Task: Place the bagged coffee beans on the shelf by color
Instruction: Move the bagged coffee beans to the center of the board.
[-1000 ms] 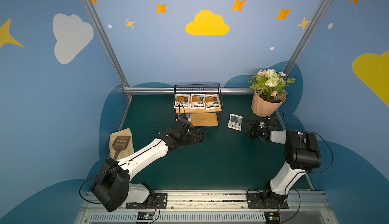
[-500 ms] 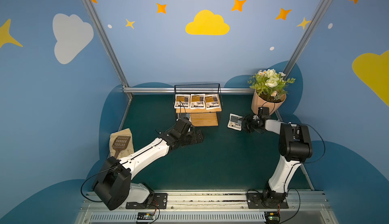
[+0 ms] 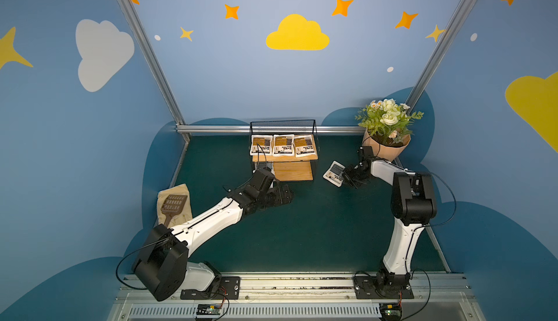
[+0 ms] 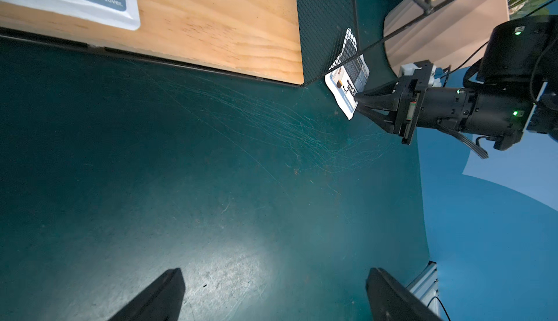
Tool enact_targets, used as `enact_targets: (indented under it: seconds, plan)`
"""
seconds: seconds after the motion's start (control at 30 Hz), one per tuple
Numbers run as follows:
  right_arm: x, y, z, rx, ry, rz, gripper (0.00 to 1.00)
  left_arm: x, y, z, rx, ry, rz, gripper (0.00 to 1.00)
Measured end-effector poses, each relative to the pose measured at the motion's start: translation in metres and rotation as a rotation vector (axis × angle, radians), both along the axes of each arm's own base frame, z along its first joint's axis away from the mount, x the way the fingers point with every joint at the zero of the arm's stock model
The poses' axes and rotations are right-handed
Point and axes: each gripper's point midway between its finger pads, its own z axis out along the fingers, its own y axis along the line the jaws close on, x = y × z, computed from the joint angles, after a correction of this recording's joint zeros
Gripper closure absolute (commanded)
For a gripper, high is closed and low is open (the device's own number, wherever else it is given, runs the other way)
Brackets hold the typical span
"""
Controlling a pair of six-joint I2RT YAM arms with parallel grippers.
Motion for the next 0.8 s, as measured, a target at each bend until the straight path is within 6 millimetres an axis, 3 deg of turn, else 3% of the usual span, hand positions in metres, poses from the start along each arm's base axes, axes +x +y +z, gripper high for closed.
enact_targets:
  seconds: [0.33, 0.5, 0.8]
  plan:
    - [-0.011, 0.002, -0.002, -0.004, 0.005, 0.016, 1.0, -0.003, 0.009, -0.003, -0.004, 0.0, 0.012, 0.0]
    - [-0.045, 0.01, -0.002, 0.011, 0.027, 0.044, 1.0, -0.004, 0.015, 0.005, -0.016, -0.02, 0.022, 0.0]
    - [-0.132, 0.031, -0.002, 0.023, 0.089, 0.152, 1.0, -0.011, 0.025, 0.016, -0.032, -0.056, 0.032, 0.0]
